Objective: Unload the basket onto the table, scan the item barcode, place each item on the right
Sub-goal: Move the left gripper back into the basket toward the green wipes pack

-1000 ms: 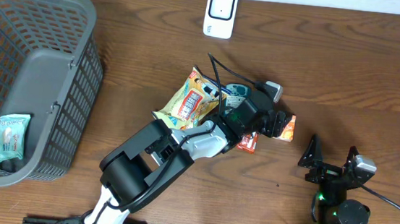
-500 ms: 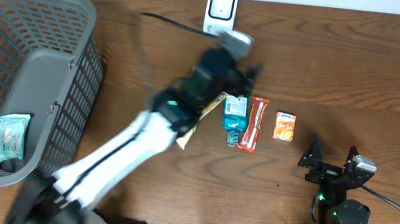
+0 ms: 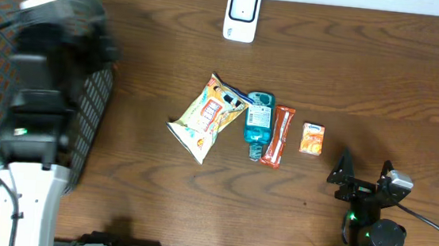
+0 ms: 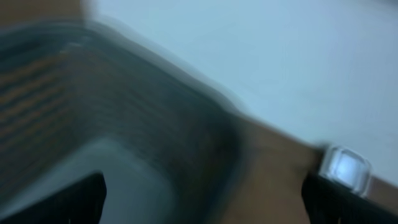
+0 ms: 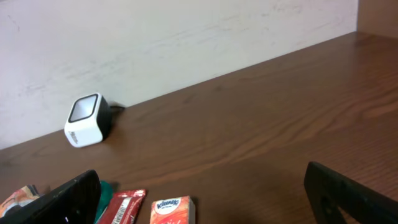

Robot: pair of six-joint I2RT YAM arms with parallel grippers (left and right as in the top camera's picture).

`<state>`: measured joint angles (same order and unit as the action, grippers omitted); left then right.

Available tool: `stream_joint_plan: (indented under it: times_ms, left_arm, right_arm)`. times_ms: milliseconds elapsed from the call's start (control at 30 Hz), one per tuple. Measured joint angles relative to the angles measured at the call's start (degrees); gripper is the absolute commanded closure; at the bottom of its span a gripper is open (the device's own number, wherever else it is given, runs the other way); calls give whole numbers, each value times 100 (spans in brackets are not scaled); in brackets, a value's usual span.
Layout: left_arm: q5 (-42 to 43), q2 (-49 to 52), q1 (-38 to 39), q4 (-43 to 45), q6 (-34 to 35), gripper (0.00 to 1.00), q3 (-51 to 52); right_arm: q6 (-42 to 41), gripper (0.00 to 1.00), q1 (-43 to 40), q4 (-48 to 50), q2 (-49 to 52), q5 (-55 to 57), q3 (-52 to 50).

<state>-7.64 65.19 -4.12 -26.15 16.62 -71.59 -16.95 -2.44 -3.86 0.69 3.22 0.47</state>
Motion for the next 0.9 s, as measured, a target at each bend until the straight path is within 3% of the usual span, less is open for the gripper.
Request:
stream_joint_plan:
  times_ms: [133,333,600,900]
  left_arm:
    - [-28,157,-1239,-874,704,2,-2]
    - [-46,953,-2124,-1808,1025,2,-7]
    - [-468,2433,-2546,-2420,1010,2,-2]
    - [-1158,3453,-2568,-2459,457,2,256]
  right_arm:
    - [0,1,0,-2,0,2,0]
    - [0,1,0,-2,0,0,0]
    - [0,1,0,0,0,0,0]
    - [0,1,0,0,0,2,0]
